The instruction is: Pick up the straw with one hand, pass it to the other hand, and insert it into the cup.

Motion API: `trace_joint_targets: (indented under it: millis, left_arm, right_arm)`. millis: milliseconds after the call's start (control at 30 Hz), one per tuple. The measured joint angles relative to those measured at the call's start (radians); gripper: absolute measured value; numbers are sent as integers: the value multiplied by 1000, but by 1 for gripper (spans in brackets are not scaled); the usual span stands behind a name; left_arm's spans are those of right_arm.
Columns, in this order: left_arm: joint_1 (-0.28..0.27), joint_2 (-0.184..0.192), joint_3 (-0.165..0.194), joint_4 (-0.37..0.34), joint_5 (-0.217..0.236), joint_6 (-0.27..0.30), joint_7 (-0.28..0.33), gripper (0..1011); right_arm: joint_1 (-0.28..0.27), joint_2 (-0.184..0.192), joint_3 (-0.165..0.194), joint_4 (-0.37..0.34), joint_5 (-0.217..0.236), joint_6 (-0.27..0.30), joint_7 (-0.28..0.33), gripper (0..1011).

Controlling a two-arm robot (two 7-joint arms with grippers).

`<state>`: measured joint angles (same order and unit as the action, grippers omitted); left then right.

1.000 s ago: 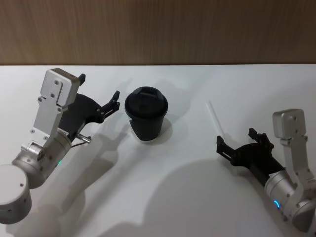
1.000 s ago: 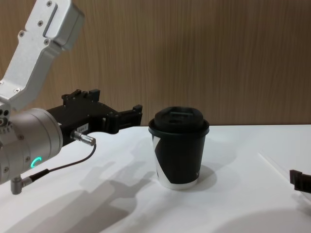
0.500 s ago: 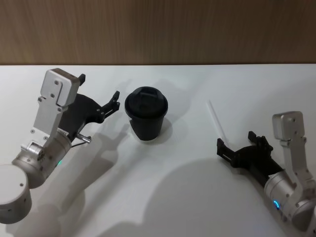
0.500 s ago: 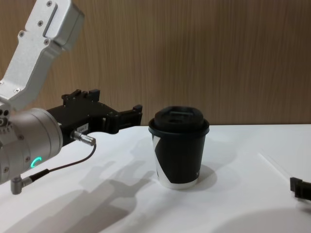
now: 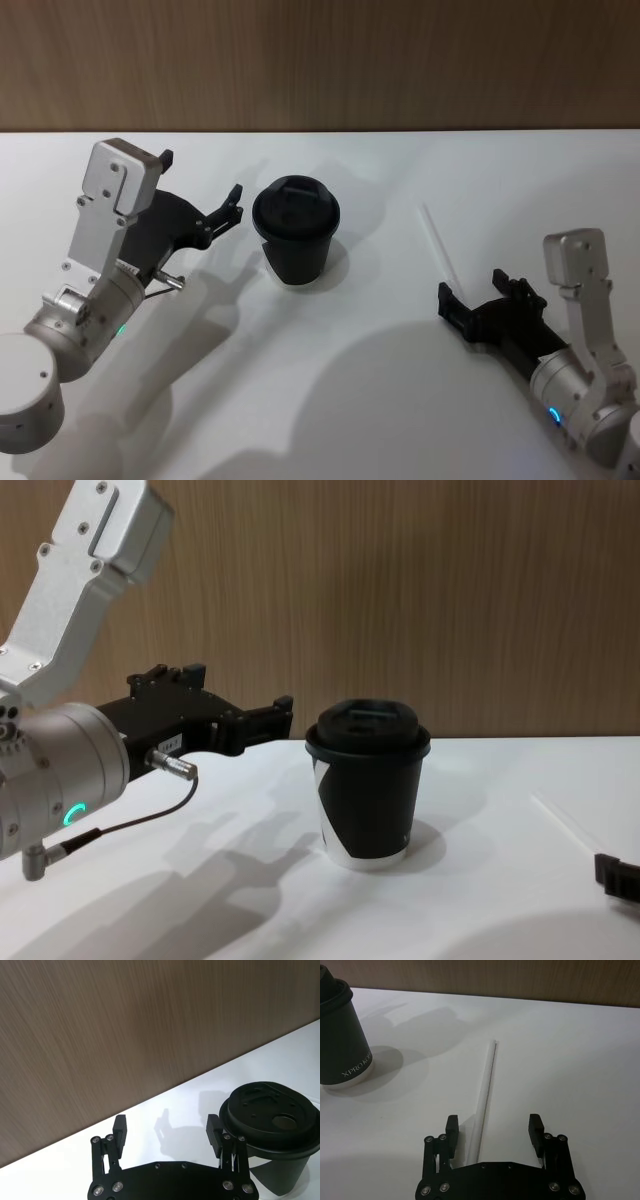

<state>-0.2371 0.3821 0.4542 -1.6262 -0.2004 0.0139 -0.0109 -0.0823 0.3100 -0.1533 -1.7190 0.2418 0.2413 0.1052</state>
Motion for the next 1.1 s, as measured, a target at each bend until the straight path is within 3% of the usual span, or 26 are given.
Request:
trace_joint_targets:
  millis: [267,333,667,1100]
  left_arm:
    - [0,0,0,0,0,0,0,1003]
    - [0,0,0,0,0,0,0,1003]
    - [0,0,0,0,0,0,0,1003]
    - [0,0,0,0,0,0,0,1002]
  right_arm:
    - [4,-4,0,8,-9,0,7,679]
    - [5,-6,0,11,-11,0,9,582]
    - [9,-12,-4,21,-20,-5,23,473]
    - [12,-22,-10,28,-31,-9,39,256]
